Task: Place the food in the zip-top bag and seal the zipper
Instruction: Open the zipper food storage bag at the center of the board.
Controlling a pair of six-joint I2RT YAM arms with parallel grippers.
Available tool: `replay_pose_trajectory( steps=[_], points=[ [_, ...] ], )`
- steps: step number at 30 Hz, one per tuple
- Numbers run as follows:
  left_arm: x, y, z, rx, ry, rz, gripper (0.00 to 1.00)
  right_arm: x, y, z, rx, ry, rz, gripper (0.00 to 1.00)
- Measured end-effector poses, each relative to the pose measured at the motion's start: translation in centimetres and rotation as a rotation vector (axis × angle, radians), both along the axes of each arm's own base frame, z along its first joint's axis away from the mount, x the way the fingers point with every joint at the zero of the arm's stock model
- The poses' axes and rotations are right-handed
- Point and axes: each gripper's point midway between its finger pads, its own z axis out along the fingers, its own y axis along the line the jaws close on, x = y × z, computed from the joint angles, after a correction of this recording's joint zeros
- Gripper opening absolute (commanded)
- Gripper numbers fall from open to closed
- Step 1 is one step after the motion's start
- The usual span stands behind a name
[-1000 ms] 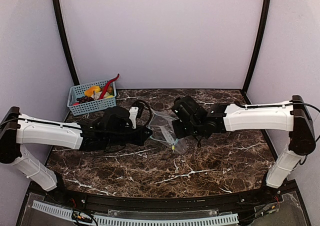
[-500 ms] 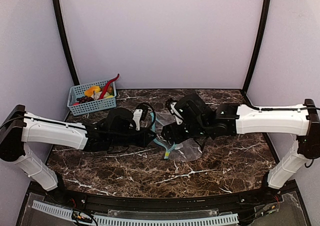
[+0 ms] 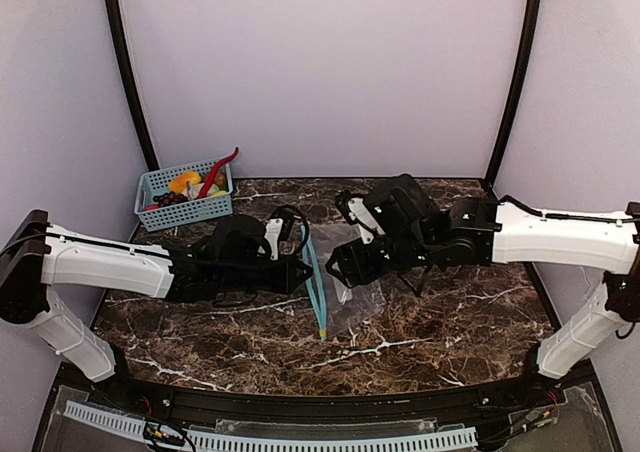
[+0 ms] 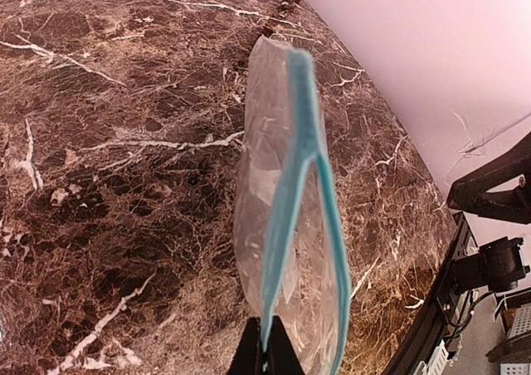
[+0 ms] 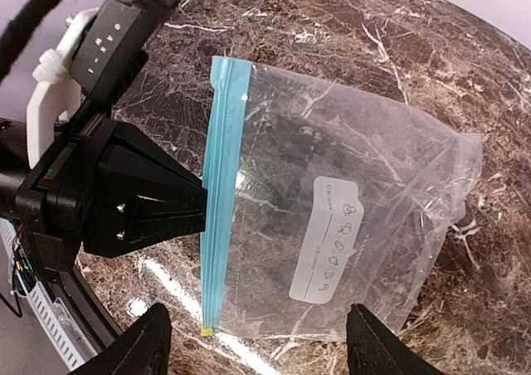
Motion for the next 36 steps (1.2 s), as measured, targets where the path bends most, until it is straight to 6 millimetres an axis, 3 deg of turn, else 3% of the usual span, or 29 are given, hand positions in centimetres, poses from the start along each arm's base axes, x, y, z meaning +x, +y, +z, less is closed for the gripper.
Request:
replay_pose_trajectory(
  steps=[15, 24, 28, 36],
  points=[
    [-0.3, 0.3, 1.0, -0.024, 0.014, 0.007, 0.01, -1.1, 4.0, -3.4, -0.017, 0.114, 0.070, 0.53],
    [-0.4, 0.3, 0.9, -0.025, 0.018, 0.007, 0.01, 0.5, 3.8, -5.8, -0.094, 0.103, -0.028, 0.45],
    [-0.4, 0.4, 0.7, -0.017, 0.023, 0.007, 0.01, 1.1, 3.8, -6.0, -0.106, 0.089, -0.059, 0.40],
    [-0.5, 0.5, 1.2, -0.028, 0.024, 0.011, 0.01, 1.6, 4.0, -5.8, -0.106, 0.082, -0.077, 0.42]
  ],
)
